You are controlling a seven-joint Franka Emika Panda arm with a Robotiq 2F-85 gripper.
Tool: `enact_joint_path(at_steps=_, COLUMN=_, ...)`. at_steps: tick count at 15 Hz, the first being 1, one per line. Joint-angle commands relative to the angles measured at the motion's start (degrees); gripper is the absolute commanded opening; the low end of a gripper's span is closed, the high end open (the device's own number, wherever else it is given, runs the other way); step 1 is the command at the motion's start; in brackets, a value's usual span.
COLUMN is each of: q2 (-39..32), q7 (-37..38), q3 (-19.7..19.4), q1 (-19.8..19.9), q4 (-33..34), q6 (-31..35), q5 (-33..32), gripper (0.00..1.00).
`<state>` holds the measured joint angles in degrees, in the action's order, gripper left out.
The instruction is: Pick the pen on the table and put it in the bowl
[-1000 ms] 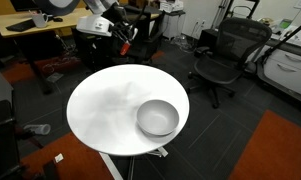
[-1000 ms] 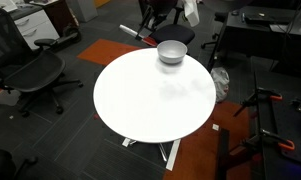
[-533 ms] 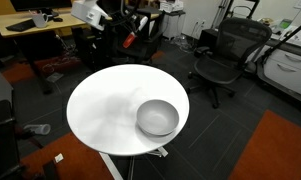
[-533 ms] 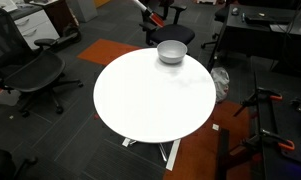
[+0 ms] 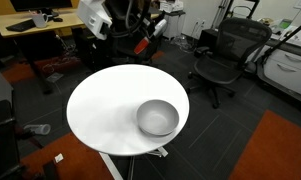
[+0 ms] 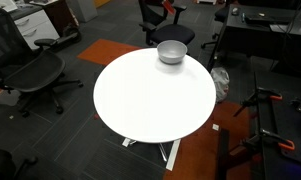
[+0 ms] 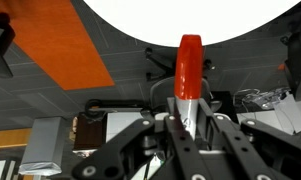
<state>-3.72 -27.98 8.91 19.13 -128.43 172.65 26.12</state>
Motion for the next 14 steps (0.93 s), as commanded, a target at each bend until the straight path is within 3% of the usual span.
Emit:
enact_joint_path(at_steps=1, q2=-2.4, q7=1.7, q3=-2.1, q1=1.4, q4=2.0, q6=-1.9, q5=-1.0, gripper=0.06)
enact_joint_path(at_steps=7, q2=-10.4, q7=6.4, q3=-7.0, q1=0.9, q4=7.7, q6=-5.1, q5=-4.6, gripper=0.06)
enact_joint_path(at_steps=14, q2=-20.4, q7=9.9, q3=-8.8, q1=1.1, q4=16.8, q6=-12.1, q5=-4.9, gripper=0.06)
